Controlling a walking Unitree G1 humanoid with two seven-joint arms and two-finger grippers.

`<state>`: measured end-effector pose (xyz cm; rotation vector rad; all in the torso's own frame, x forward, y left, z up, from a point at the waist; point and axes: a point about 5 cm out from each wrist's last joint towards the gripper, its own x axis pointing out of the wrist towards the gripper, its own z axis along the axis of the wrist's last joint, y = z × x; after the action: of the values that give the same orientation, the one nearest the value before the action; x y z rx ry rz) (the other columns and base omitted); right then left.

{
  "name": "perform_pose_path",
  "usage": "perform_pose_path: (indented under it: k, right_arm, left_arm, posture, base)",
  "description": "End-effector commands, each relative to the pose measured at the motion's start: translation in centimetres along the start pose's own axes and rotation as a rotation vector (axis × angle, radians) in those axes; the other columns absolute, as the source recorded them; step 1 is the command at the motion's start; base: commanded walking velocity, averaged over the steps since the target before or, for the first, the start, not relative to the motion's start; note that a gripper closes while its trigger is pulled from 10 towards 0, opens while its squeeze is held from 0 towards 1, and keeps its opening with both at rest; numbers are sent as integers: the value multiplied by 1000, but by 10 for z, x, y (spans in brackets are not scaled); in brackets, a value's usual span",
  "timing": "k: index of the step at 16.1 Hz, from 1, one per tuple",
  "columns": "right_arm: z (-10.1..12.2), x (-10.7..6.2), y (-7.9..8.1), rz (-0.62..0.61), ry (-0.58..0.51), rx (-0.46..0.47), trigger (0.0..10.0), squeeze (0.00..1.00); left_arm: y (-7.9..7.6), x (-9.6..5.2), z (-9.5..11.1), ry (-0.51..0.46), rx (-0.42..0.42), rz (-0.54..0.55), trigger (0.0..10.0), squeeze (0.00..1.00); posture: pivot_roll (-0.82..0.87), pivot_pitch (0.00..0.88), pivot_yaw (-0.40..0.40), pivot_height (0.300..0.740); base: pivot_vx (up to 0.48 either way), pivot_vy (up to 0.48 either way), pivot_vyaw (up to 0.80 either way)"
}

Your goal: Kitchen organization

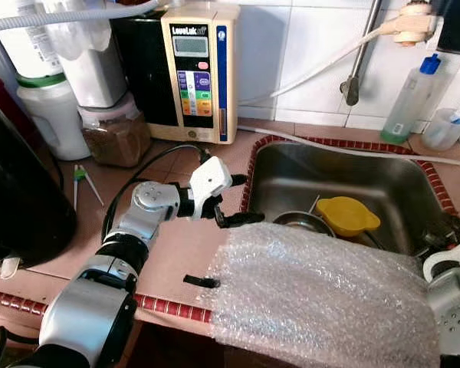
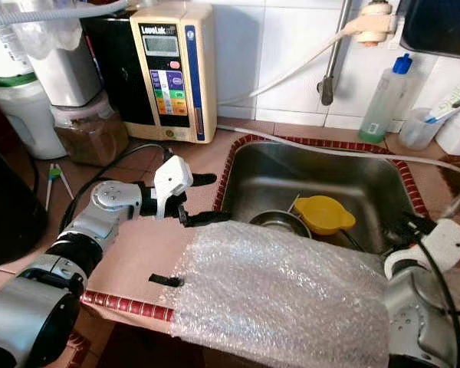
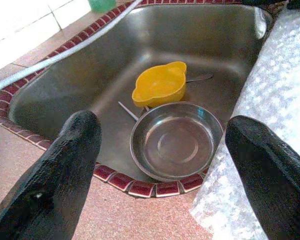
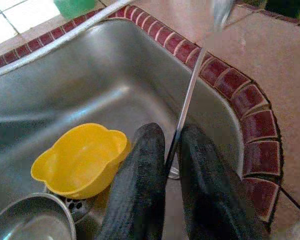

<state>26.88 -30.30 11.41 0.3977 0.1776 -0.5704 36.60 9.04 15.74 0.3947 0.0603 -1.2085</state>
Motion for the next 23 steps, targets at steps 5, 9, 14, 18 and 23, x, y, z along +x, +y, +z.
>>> perform_pose_path:
  k: [5, 9, 14, 18, 23]
  right_arm:
    - [-2, 8, -16, -73, 63, 13, 10000, 1000]
    - [4, 8, -12, -49, 51, 25, 10000, 1000]
    - [6, -12, 33, 283, -3, -200, 10000, 1000]
    - [14, -15, 50, 395, -48, -338, 10000, 1000]
    - [12, -36, 75, 602, -83, -415, 10000, 1000]
  left_arm:
    - [-3, 2, -2, 15, 21, -18, 10000, 1000]
    - [-4, 2, -3, 13, 18, -20, 10000, 1000]
    - [-2, 1, -5, -10, -32, 30, 10000, 1000]
    - [1, 3, -2, -47, -58, 77, 10000, 1000]
    - [9, 1, -2, -126, -190, 246, 10000, 1000]
  posture:
    - [-1, 41, 69, 740]
    - [1, 42, 63, 740]
    - [-8, 41, 62, 740]
    - [-12, 34, 52, 740]
    - [-14, 29, 48, 740]
  base:
    - [0, 0, 0]
    - [0, 0, 0]
    - [0, 0, 0]
    - [0, 0, 0]
    - [0, 0, 0]
